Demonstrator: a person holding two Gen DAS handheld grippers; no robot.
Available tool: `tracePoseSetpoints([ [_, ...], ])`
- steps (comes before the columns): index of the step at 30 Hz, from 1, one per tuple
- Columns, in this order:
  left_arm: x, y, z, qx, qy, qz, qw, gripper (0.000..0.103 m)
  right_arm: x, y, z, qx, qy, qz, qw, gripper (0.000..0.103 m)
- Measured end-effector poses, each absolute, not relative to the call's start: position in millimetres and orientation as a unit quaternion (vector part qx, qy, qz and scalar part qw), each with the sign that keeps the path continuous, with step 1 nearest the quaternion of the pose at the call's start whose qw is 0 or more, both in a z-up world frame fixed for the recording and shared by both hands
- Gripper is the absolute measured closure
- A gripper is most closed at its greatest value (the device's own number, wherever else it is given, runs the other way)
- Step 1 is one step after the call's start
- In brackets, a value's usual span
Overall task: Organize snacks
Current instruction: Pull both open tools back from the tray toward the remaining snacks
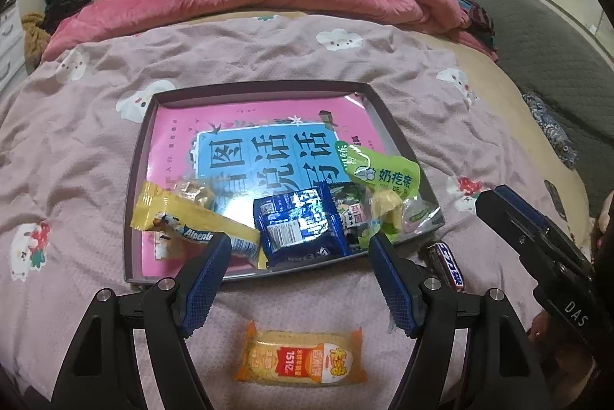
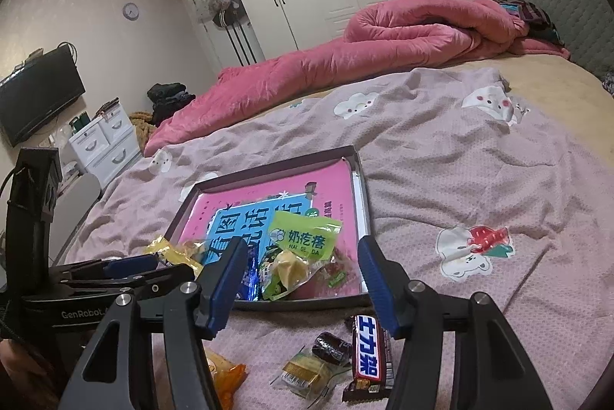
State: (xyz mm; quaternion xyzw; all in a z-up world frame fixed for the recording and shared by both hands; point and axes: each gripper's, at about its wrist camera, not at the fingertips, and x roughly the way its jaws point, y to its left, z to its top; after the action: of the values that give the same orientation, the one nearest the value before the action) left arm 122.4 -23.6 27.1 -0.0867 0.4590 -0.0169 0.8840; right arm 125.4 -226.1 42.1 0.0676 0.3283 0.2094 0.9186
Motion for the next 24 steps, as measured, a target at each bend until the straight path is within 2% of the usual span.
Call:
tracePoseSetpoints([
  [8, 115, -24, 37, -0.08, 0.45, -0.014, 0.889, 0.027, 114, -222, 47, 0.056, 0.327, 0.21, 0.92, 0.043],
  [12, 110, -24, 40, -0.081, 0.447, -0.02, 0.89, 0.025, 108, -222, 48, 0.048, 0.325, 0.201, 0.923, 0.033],
  [24, 94, -28, 45, -0.087, 0.449, -0.033, 0.889, 0.024, 93, -225, 55, 0.043, 0.322, 0.192, 0.926, 0.03],
])
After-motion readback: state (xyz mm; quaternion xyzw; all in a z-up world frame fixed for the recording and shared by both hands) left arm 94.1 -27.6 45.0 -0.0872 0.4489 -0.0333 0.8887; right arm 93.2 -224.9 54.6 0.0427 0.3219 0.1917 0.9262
